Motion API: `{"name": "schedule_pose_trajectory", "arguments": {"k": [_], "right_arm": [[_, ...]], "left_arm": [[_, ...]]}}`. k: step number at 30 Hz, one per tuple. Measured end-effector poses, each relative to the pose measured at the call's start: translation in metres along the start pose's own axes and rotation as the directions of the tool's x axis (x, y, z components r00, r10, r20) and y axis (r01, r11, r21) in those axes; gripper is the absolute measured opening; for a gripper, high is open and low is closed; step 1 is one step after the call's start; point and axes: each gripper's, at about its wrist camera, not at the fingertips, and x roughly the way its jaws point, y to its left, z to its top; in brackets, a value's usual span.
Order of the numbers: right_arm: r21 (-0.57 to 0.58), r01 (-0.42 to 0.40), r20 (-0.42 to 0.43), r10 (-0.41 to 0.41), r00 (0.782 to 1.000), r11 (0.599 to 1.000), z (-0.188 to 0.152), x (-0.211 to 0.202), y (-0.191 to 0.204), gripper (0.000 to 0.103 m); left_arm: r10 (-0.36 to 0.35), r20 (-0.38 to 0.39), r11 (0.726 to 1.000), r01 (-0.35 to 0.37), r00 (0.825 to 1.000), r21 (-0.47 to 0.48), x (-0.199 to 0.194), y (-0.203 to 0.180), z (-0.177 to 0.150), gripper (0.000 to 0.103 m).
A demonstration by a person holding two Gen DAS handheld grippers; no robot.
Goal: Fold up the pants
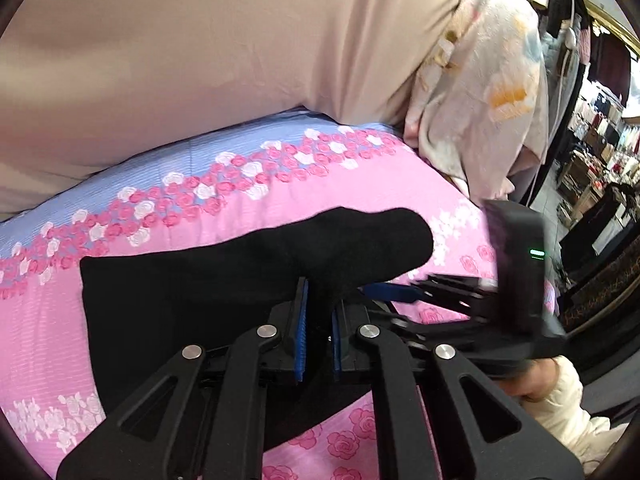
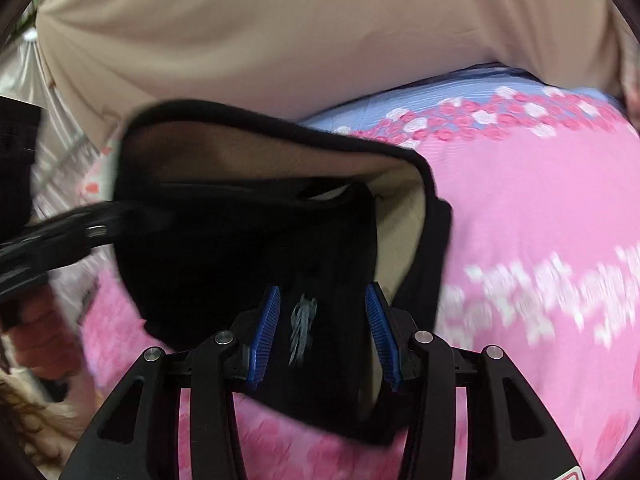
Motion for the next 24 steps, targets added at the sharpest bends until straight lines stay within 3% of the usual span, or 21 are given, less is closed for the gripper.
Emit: {"name": "schedule_pose_trajectory", "arguments": {"k": [4, 5, 6, 7, 8, 9, 12, 14, 15, 18, 19, 20, 22, 23, 24], "right_arm": [[-0.004, 0.027, -0.079, -0.027, 0.997, 1.000, 0.023, 0.039, -0.011, 0.046], [0.005, 0.015, -0.088, -0.014, 0.996, 1.000, 0.024, 0.044, -0.012, 0.040], [-0.002, 0.017, -0.088, -0.017, 0.996, 1.000, 0.025, 0.045, -0.010, 0.022], [-0.014, 0.004, -0.092, -0.005, 0.996, 1.000, 0.026, 0.044, -0.006, 0.022], [-0.008, -0.031, -0.060, 0.030, 0.998, 0.999, 0.029, 0.033, -0.003, 0.019], [-0.008, -0.037, -0.030, 0.037, 0.999, 0.999, 0.031, 0.024, -0.001, 0.004], [-0.005, -0.015, 0.053, 0.016, 0.998, 1.000, 0.039, -0.007, -0.005, 0.004], [0.013, 0.047, 0.010, -0.047, 0.999, 0.999, 0.033, 0.008, -0.020, 0.005], [0.049, 0.062, -0.051, -0.059, 0.997, 0.997, 0.023, 0.029, -0.036, 0.005], [0.135, -0.027, -0.026, 0.030, 0.999, 0.990, 0.014, 0.028, -0.054, 0.006], [0.159, -0.026, -0.005, 0.027, 1.000, 0.987, 0.014, 0.015, -0.056, 0.007], [0.170, 0.011, 0.025, -0.016, 1.000, 0.985, 0.014, 0.001, -0.057, 0.018], [0.166, 0.100, 0.093, -0.117, 0.989, 0.981, 0.014, -0.038, -0.054, 0.018], [0.150, 0.100, 0.124, -0.119, 0.985, 0.984, 0.016, -0.055, -0.046, 0.018], [0.128, 0.092, 0.142, -0.110, 0.984, 0.988, 0.018, -0.065, -0.037, 0.018]], "left_arm": [[0.009, 0.011, 1.000, -0.009, 1.000, 0.002, -0.003, 0.002, 0.003, 0.009], [0.010, 0.012, 1.000, -0.010, 1.000, 0.003, -0.003, 0.002, 0.004, 0.009], [0.013, 0.014, 1.000, -0.013, 1.000, 0.002, -0.004, 0.003, 0.005, 0.009], [0.014, 0.019, 1.000, -0.015, 1.000, 0.009, -0.006, 0.003, 0.006, 0.009], [0.015, 0.028, 1.000, -0.015, 1.000, 0.013, -0.009, 0.002, 0.007, 0.009], [0.013, 0.033, 1.000, -0.014, 0.999, 0.015, -0.012, 0.002, 0.007, 0.009], [-0.022, 0.028, 0.999, 0.022, 0.999, 0.028, -0.011, -0.004, 0.006, 0.010], [-0.029, -0.016, 0.998, 0.030, 0.999, 0.051, 0.007, -0.015, -0.003, 0.011], [-0.029, -0.064, 0.998, 0.033, 0.998, 0.062, 0.025, -0.021, -0.013, 0.012], [-0.027, -0.202, 0.997, 0.041, 0.979, 0.063, 0.072, -0.025, -0.042, 0.015], [0.004, -0.224, 0.998, 0.012, 0.975, 0.069, 0.080, -0.025, -0.049, 0.016], [0.018, -0.215, 0.997, -0.001, 0.976, 0.077, 0.079, -0.025, -0.053, 0.022], [0.024, -0.177, 0.997, -0.011, 0.984, 0.076, 0.061, -0.026, -0.051, 0.048], [0.035, -0.147, 0.997, -0.024, 0.988, 0.072, 0.050, -0.025, -0.048, 0.067], [0.047, -0.107, 0.997, -0.040, 0.993, 0.066, 0.036, -0.025, -0.044, 0.080]]}}
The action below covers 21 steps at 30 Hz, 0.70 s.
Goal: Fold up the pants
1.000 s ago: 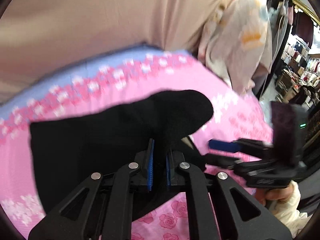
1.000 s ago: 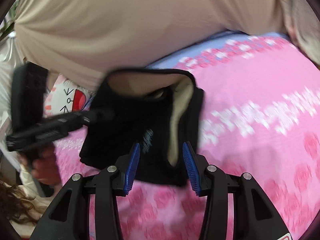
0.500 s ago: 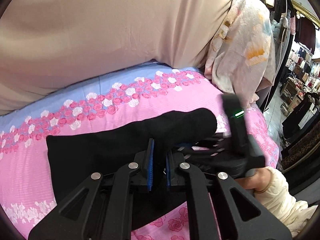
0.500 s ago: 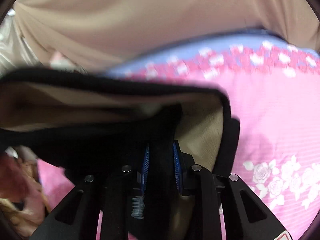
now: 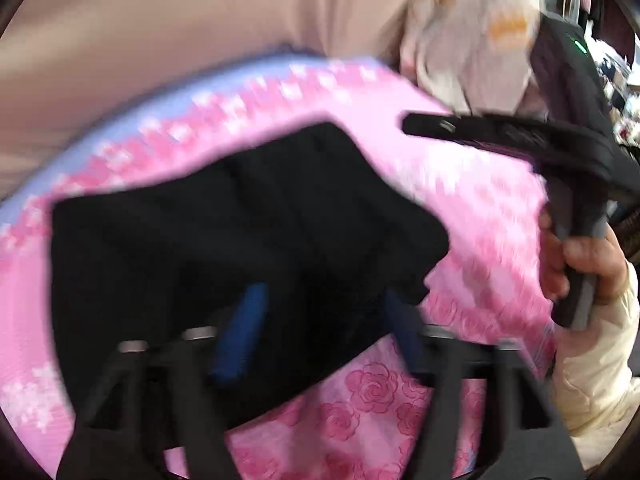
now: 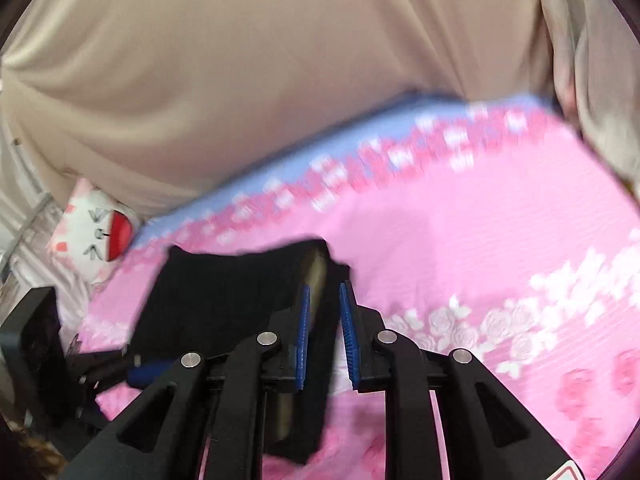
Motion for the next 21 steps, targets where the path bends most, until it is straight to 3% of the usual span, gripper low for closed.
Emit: {"name": "schedule_pose_trajectory", "arguments": {"k": [3, 5, 7, 8, 9, 10, 11, 12, 13, 14, 15, 16, 19, 21], "right_arm": [[-0.126, -0.053, -0.004, 0.053, 0.999, 0.991, 0.003, -0.011, 0.053, 0.017], [-0.193, -0.106, -0.050, 0.098, 0.994, 0.976, 0.002, 0.011, 0.085, 0.017], [-0.233, -0.113, -0.117, 0.087, 0.989, 0.966, -0.001, 0.048, 0.102, 0.014], [-0.248, -0.076, -0.144, 0.040, 0.989, 0.966, -0.004, 0.070, 0.101, 0.008], [-0.248, -0.020, -0.158, -0.020, 0.987, 0.969, -0.006, 0.085, 0.092, 0.006], [-0.216, 0.090, -0.180, -0.130, 0.975, 0.972, -0.010, 0.103, 0.070, 0.000], [-0.151, 0.095, -0.200, -0.124, 0.972, 0.984, -0.014, 0.109, 0.047, 0.000], [-0.014, 0.004, -0.200, -0.007, 0.980, 1.000, -0.014, 0.105, 0.022, 0.000], [0.028, -0.002, -0.200, 0.008, 0.980, 1.000, -0.013, 0.098, 0.017, 0.000], [-0.001, 0.060, -0.179, -0.059, 0.982, 0.998, -0.011, 0.087, 0.024, 0.000], [-0.061, 0.112, -0.147, -0.120, 0.982, 0.992, -0.007, 0.075, 0.040, 0.013], [-0.085, 0.102, -0.131, -0.112, 0.985, 0.991, -0.004, 0.068, 0.051, 0.012], [-0.163, 0.038, -0.126, -0.059, 0.990, 0.986, 0.004, 0.070, 0.092, 0.012], [-0.198, 0.064, -0.169, -0.098, 0.981, 0.978, 0.003, 0.097, 0.099, 0.010]], "left_arm": [[0.059, 0.131, 0.998, -0.057, 0.990, -0.023, -0.045, 0.006, 0.010, 0.092], [0.143, 0.184, 0.989, -0.133, 0.972, -0.066, -0.060, 0.020, 0.015, 0.095], [0.241, 0.135, 0.966, -0.224, 0.961, -0.128, -0.049, 0.048, 0.013, 0.096], [0.291, 0.098, 0.950, -0.274, 0.952, -0.152, -0.037, 0.062, 0.011, 0.095], [0.346, 0.050, 0.928, -0.333, 0.937, -0.168, -0.024, 0.077, 0.006, 0.095], [0.421, -0.011, 0.892, -0.416, 0.907, -0.177, -0.007, 0.096, -0.004, 0.095], [0.470, -0.055, 0.863, -0.472, 0.881, -0.182, 0.006, 0.111, -0.012, 0.094], [0.488, -0.091, 0.847, -0.496, 0.868, -0.192, 0.014, 0.124, -0.020, 0.092], [0.470, -0.103, 0.853, -0.481, 0.877, -0.205, 0.014, 0.133, -0.028, 0.093], [0.441, -0.111, 0.860, -0.454, 0.891, -0.233, 0.014, 0.140, -0.032, 0.093], [0.408, -0.104, 0.867, -0.420, 0.907, -0.266, 0.012, 0.145, -0.033, 0.093], [0.390, -0.098, 0.874, -0.401, 0.916, -0.275, 0.011, 0.147, -0.033, 0.093], [0.380, -0.087, 0.880, -0.389, 0.921, -0.272, 0.013, 0.148, -0.028, 0.092], [0.370, -0.094, 0.883, -0.381, 0.924, -0.274, 0.014, 0.147, -0.027, 0.092]]}}
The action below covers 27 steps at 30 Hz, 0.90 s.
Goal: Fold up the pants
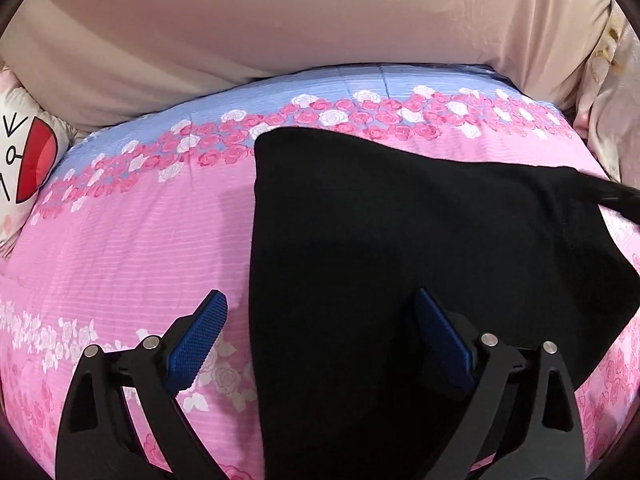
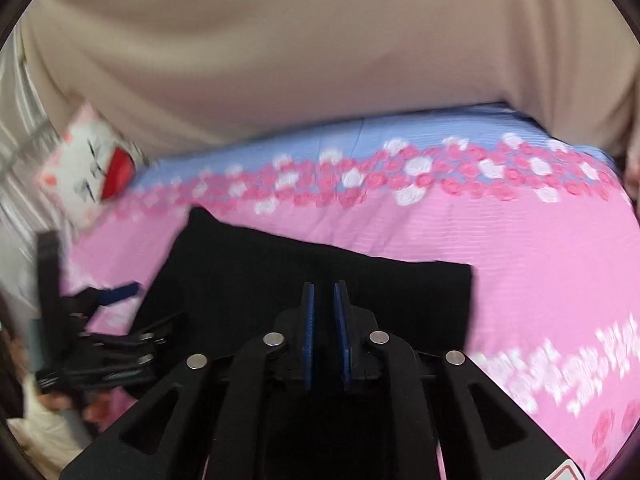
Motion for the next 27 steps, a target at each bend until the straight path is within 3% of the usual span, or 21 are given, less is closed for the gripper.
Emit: {"name": "schedule_pose_trajectory", "arguments": {"k": [2, 5, 6, 10, 14, 16, 18, 21, 24, 27], "right_arm": [[0.059, 0.080, -0.077, -0.075, 0.994, 0.995, 0.002, 0.038, -0.024, 0.000], [0.217, 0.005, -0.044, 0.004, 0.999, 0.976, 0.004, 0.034, -0.048, 0.000], [0.205, 0.011, -0.015, -0.008, 1.000, 0.979, 0.003, 0.021, -0.040, 0.010], [0.089, 0.019, 0.041, -0.023, 0.999, 0.996, -0.024, -0.033, 0.002, 0.010], [0.078, 0.099, -0.012, -0.098, 0.995, 0.992, -0.069, -0.044, 0.004, 0.009], [0.082, 0.162, -0.054, -0.158, 0.986, 0.983, -0.086, -0.035, -0.007, 0.000], [0.146, 0.115, -0.050, -0.109, 0.993, 0.983, -0.092, -0.035, -0.019, 0.000], [0.111, 0.141, 0.003, -0.142, 0.990, 0.984, -0.092, -0.058, -0.008, 0.005], [0.105, 0.169, -0.037, -0.166, 0.985, 0.980, -0.097, -0.048, -0.019, 0.000], [0.161, 0.110, -0.026, -0.107, 0.994, 0.981, -0.105, -0.054, -0.029, 0.000]], "left_arm": [[-0.012, -0.007, 1.000, 0.012, 1.000, -0.007, 0.004, 0.001, 0.000, 0.093], [-0.006, -0.011, 1.000, 0.006, 1.000, -0.005, 0.005, 0.002, -0.001, 0.093], [-0.004, -0.007, 1.000, 0.004, 1.000, -0.005, 0.004, 0.003, -0.002, 0.093], [-0.018, -0.010, 1.000, 0.018, 1.000, -0.013, -0.004, 0.005, -0.005, 0.092], [-0.024, 0.004, 1.000, 0.024, 1.000, 0.003, -0.022, -0.001, -0.015, 0.092], [-0.026, 0.005, 0.999, 0.026, 1.000, 0.020, -0.026, -0.006, -0.021, 0.092], [-0.007, -0.007, 0.999, 0.008, 1.000, 0.033, -0.024, -0.011, -0.027, 0.092], [0.003, -0.021, 1.000, -0.003, 1.000, 0.026, -0.024, -0.010, -0.034, 0.092], [0.009, -0.024, 1.000, -0.008, 1.000, 0.016, -0.025, -0.006, -0.039, 0.092], [0.003, -0.035, 1.000, -0.003, 0.999, 0.014, -0.028, -0.002, -0.044, 0.092]]}}
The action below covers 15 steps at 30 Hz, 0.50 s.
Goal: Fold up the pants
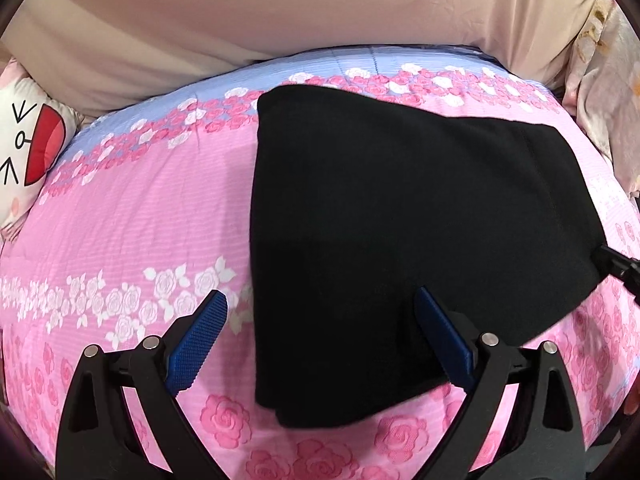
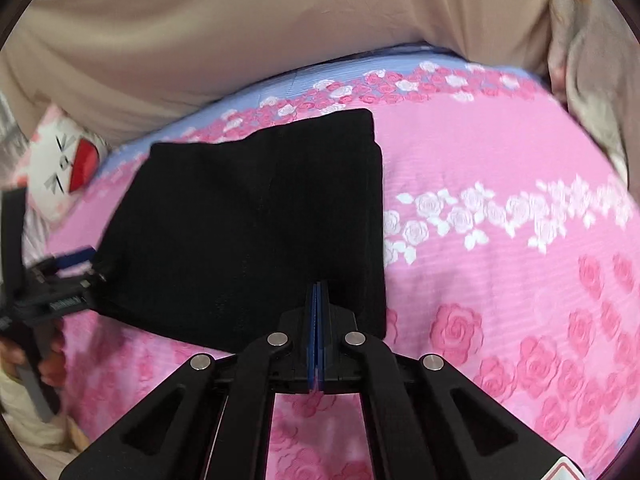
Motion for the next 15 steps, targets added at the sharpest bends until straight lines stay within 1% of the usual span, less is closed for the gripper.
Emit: {"name": "schedule_pose_trajectory", "arguments": {"k": [1, 2, 3, 4, 5, 6, 7, 8, 9, 10, 11, 12, 13, 14, 15], "right_arm": [[0.006, -0.001, 0.008, 0.001, 1.000, 1.000, 0.000, -0.006, 0.001, 0.000], [0.004, 0.002, 0.018, -0.002, 1.000, 1.000, 0.000, -0.012, 0.002, 0.006], [-0.004, 0.011, 0.028, -0.011, 1.000, 1.000, -0.001, -0.018, 0.006, 0.009], [-0.023, 0.015, 0.044, -0.014, 0.999, 1.000, -0.005, -0.029, 0.010, 0.011], [-0.032, 0.004, 0.053, -0.003, 0.999, 0.999, -0.009, -0.035, 0.011, 0.021], [-0.035, -0.013, 0.056, 0.015, 0.998, 0.999, -0.011, -0.039, 0.012, 0.033], [-0.039, -0.043, 0.051, 0.045, 0.998, 0.998, -0.015, -0.042, 0.013, 0.036], [-0.042, -0.082, 0.041, 0.084, 0.996, 0.996, -0.019, -0.043, 0.015, 0.040], [-0.038, -0.141, 0.021, 0.142, 0.990, 0.989, -0.023, -0.041, 0.018, 0.040], [-0.022, -0.208, 0.004, 0.208, 0.978, 0.978, -0.025, -0.036, 0.018, 0.041], [-0.005, -0.246, -0.004, 0.246, 0.969, 0.969, -0.027, -0.033, 0.019, 0.043], [0.027, -0.288, -0.014, 0.288, 0.957, 0.957, -0.028, -0.026, 0.018, 0.043], [0.045, -0.302, -0.019, 0.303, 0.953, 0.952, -0.029, -0.020, 0.018, 0.044], [0.059, -0.314, -0.021, 0.315, 0.949, 0.948, -0.029, -0.015, 0.018, 0.045], [0.080, -0.334, -0.021, 0.337, 0.941, 0.939, -0.028, -0.009, 0.017, 0.052]], "left_arm": [[-0.033, 0.003, 0.999, 0.033, 0.999, -0.013, -0.006, 0.006, -0.004, 0.092], [-0.065, 0.012, 0.997, 0.066, 0.998, -0.030, -0.013, 0.013, -0.008, 0.092], [-0.118, 0.035, 0.992, 0.119, 0.992, -0.048, -0.026, 0.023, -0.015, 0.092], [-0.151, 0.050, 0.987, 0.153, 0.987, -0.053, -0.035, 0.029, -0.020, 0.092], [-0.175, 0.060, 0.982, 0.179, 0.983, -0.062, -0.043, 0.034, -0.026, 0.092], [-0.193, 0.062, 0.978, 0.197, 0.979, -0.073, -0.049, 0.038, -0.032, 0.092], [-0.230, 0.060, 0.969, 0.235, 0.971, -0.081, -0.052, 0.040, -0.037, 0.092], [-0.282, 0.050, 0.954, 0.285, 0.958, -0.088, -0.053, 0.040, -0.041, 0.092], [-0.404, 0.035, 0.907, 0.406, 0.914, -0.112, -0.051, 0.039, -0.046, 0.092], [-0.488, 0.030, 0.863, 0.487, 0.872, -0.135, -0.048, 0.038, -0.049, 0.092], [-0.577, 0.023, 0.802, 0.571, 0.817, -0.178, -0.041, 0.036, -0.050, 0.093], [-0.636, 0.022, 0.749, 0.624, 0.772, -0.224, -0.033, 0.034, -0.050, 0.093], [-0.661, 0.023, 0.722, 0.643, 0.750, -0.254, -0.026, 0.033, -0.047, 0.092], [-0.673, 0.028, 0.703, 0.650, 0.739, -0.288, -0.017, 0.032, -0.044, 0.092], [-0.678, 0.036, 0.690, 0.652, 0.734, -0.312, -0.010, 0.033, -0.040, 0.092]]}}
